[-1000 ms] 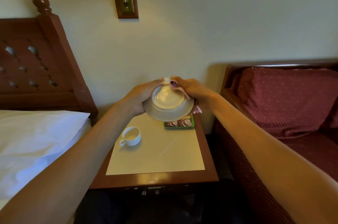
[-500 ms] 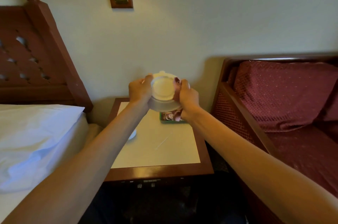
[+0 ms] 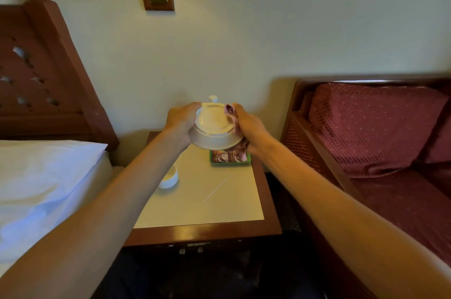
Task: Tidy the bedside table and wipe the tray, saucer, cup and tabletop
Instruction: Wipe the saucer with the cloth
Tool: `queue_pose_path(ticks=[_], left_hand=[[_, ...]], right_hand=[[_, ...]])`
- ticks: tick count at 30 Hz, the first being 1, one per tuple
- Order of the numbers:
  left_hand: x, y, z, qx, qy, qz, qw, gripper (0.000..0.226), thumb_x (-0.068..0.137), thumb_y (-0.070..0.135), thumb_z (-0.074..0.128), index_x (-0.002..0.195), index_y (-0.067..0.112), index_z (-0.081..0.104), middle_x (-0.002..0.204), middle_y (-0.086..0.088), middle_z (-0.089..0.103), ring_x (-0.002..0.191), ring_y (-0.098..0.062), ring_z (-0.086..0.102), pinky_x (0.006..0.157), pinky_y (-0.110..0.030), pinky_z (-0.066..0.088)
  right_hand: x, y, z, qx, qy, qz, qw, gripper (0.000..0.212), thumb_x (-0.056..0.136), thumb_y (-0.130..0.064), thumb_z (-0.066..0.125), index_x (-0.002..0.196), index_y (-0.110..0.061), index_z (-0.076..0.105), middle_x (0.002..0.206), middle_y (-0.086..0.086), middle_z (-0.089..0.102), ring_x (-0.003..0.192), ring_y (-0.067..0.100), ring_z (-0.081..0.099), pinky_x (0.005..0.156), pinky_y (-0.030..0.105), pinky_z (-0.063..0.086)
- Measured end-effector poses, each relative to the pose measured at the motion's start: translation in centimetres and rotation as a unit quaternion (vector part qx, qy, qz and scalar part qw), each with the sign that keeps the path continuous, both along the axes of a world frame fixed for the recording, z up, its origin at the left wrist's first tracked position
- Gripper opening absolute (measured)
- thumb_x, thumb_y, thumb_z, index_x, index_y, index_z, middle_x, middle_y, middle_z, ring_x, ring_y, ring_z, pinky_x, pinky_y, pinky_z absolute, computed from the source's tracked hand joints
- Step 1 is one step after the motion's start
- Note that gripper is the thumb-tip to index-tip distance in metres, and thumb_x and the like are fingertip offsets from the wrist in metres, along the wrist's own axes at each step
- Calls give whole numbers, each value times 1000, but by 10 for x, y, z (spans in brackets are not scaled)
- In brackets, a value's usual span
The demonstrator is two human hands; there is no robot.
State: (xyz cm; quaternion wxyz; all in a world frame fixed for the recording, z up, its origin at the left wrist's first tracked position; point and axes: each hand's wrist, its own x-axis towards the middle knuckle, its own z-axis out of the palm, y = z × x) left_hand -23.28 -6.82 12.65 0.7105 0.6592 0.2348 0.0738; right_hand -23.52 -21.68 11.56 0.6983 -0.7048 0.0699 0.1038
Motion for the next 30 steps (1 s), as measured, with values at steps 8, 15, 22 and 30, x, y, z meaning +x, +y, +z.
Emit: queue_pose_path(ticks=[8, 15, 22, 30], left_hand=[[2, -6, -3, 44, -53, 103, 992, 24, 88, 17, 57, 67, 13, 45, 70, -3, 44, 70, -24, 37, 56, -31, 28], [3, -9, 5, 85, -62, 129, 986, 34, 96, 21, 53, 66, 11, 40, 64, 0, 37, 61, -20, 32, 50, -32, 25], [-8, 16, 21, 58, -101, 20, 993, 15, 94, 30, 63, 83, 22, 67, 80, 1, 64, 70, -18, 57, 62, -32, 51], [-17, 25, 5, 65, -139, -132, 979, 19, 94, 34, 63, 81, 23, 70, 77, 4, 67, 70, -16, 60, 64, -29, 44]], right_hand=[[1, 19, -15, 15, -31, -54, 998, 50, 96, -50, 42, 81, -9, 66, 72, 11, 71, 68, 33, 67, 57, 32, 48], [-5, 29, -32, -2, -49, -49, 998, 46, 96, -48, 35, 87, -14, 65, 74, 7, 67, 68, 31, 70, 54, 31, 49], [15, -8, -31, -66, -68, 92, 991, 37, 98, -47, 46, 91, -15, 63, 86, 9, 67, 72, 21, 65, 66, 30, 52], [31, -6, -17, 114, 97, 177, 973, 100, 81, -88, 23, 94, 3, 61, 68, 17, 64, 54, 23, 63, 49, 25, 52]])
